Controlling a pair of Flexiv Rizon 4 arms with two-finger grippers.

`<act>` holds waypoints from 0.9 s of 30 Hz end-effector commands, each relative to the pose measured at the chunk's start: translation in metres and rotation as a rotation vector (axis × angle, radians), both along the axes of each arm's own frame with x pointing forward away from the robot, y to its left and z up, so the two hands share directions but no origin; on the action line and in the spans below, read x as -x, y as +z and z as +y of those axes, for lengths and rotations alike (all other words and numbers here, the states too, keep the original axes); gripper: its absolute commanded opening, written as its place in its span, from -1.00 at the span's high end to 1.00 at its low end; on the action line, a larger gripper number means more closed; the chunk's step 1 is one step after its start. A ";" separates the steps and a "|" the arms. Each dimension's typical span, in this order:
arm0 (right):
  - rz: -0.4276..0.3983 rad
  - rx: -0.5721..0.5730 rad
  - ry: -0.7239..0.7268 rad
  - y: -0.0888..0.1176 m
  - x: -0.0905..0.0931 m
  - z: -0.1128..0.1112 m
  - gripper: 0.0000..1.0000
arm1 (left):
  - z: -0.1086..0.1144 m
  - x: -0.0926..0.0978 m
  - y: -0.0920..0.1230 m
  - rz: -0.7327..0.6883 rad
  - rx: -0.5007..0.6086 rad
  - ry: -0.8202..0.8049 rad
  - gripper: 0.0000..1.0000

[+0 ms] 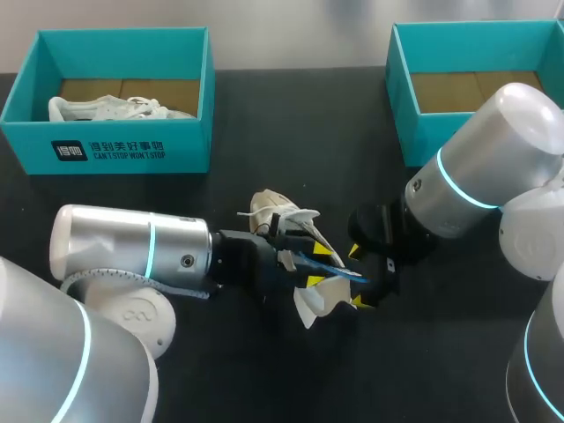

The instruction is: Take the shoe out of the shoebox, open the shoe tongue, remove and reinsert the insole, then place the shoe into the shoebox

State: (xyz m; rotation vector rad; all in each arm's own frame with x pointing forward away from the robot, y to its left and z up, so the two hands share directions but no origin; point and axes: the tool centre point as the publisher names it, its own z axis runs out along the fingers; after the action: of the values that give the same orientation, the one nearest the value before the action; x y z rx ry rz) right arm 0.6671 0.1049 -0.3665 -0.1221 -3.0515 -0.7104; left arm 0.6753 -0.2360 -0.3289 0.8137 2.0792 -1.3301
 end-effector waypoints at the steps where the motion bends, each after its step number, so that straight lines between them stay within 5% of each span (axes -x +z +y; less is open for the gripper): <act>1: -0.002 0.001 -0.001 0.000 0.001 0.000 -1.00 | 0.008 0.000 0.008 0.003 -0.011 -0.015 0.26; 9: -0.002 0.001 -0.001 0.000 0.001 0.000 -1.00 | 0.013 -0.004 0.009 0.028 -0.052 -0.019 0.21; 15: -0.002 0.001 -0.001 0.000 0.001 0.000 -1.00 | 0.003 -0.010 0.002 0.046 -0.085 -0.038 0.78; 19: -0.002 0.001 -0.001 0.000 0.001 0.000 -1.00 | -0.001 -0.013 -0.006 0.078 -0.136 -0.068 0.58; 20: -0.002 0.001 -0.001 0.000 0.001 0.000 -1.00 | -0.002 -0.014 -0.008 0.073 -0.151 -0.071 0.62; 21: -0.002 0.001 -0.001 0.000 0.001 0.000 -1.00 | -0.002 -0.015 -0.008 0.069 -0.164 -0.073 0.95; 27: -0.002 0.001 -0.001 0.000 0.001 0.000 -1.00 | 0.006 -0.023 -0.014 -0.008 -0.281 -0.076 1.00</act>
State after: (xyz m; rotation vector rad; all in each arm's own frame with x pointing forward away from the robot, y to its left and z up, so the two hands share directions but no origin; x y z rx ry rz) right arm 0.6671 0.1049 -0.3665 -0.1222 -3.0515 -0.7104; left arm 0.6946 -0.2270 -0.3457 0.9709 2.2086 -1.1746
